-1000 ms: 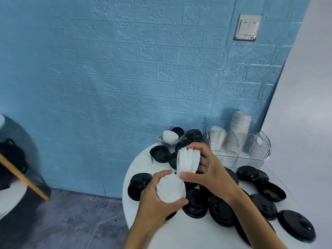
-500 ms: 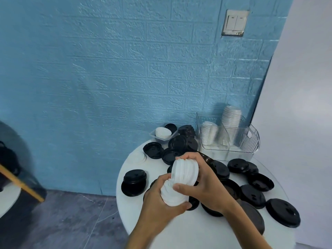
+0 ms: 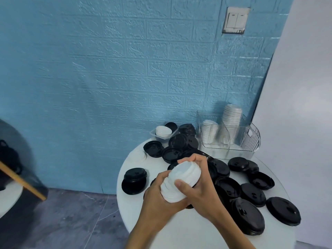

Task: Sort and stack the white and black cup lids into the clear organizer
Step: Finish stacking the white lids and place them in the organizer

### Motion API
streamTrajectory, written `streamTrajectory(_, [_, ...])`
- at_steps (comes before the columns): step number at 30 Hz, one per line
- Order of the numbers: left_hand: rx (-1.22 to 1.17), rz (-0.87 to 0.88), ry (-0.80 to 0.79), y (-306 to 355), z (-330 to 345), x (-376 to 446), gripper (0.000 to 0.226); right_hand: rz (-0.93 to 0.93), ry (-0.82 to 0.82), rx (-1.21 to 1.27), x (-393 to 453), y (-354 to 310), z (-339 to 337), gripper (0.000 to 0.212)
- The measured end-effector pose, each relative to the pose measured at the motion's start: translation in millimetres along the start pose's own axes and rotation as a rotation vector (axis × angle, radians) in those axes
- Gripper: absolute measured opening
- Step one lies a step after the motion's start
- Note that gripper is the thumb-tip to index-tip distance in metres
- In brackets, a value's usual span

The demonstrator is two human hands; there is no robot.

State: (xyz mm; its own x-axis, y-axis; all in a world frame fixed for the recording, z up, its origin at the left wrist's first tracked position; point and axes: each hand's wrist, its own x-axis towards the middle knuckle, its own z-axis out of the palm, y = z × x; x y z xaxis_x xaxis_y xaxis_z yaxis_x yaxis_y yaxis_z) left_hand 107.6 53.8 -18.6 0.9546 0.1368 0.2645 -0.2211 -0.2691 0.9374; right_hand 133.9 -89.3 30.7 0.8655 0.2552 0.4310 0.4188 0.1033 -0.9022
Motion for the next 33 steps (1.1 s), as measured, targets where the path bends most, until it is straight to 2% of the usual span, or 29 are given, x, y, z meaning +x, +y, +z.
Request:
streamTrajectory(3, [-0.023, 0.002, 0.015, 2.0, -0.1, -0.4, 0.072, 0.017, 0.035, 0.107, -5.5, 4.4, 4.9, 0.054])
streamTrajectory(7, [-0.052, 0.012, 0.033, 4.3, -2.3, 0.9, 0.076, 0.122, 0.021, 0.128, -9.7, 5.2, 4.3, 0.056])
streamTrajectory(10, [-0.049, 0.039, 0.019, 5.1, -5.0, 1.8, 0.09, 0.224, -0.034, 0.175, -12.5, 6.3, 1.7, 0.058])
streamTrajectory(15, [0.009, 0.096, 0.007, 8.3, -5.7, -1.7, 0.109, 0.274, -0.106, 0.149, -16.5, 7.2, -2.5, 0.049])
streamTrajectory(26, [0.105, 0.157, 0.074, 6.2, 0.0, -10.8, 0.08, 0.315, -0.064, 0.142, -22.0, 3.6, 0.6, 0.043])
streamTrajectory(33, [0.078, 0.137, 0.066, 1.1, -1.0, -12.0, 0.088, 0.335, -0.083, 0.113, -20.9, 6.4, 1.9, 0.043])
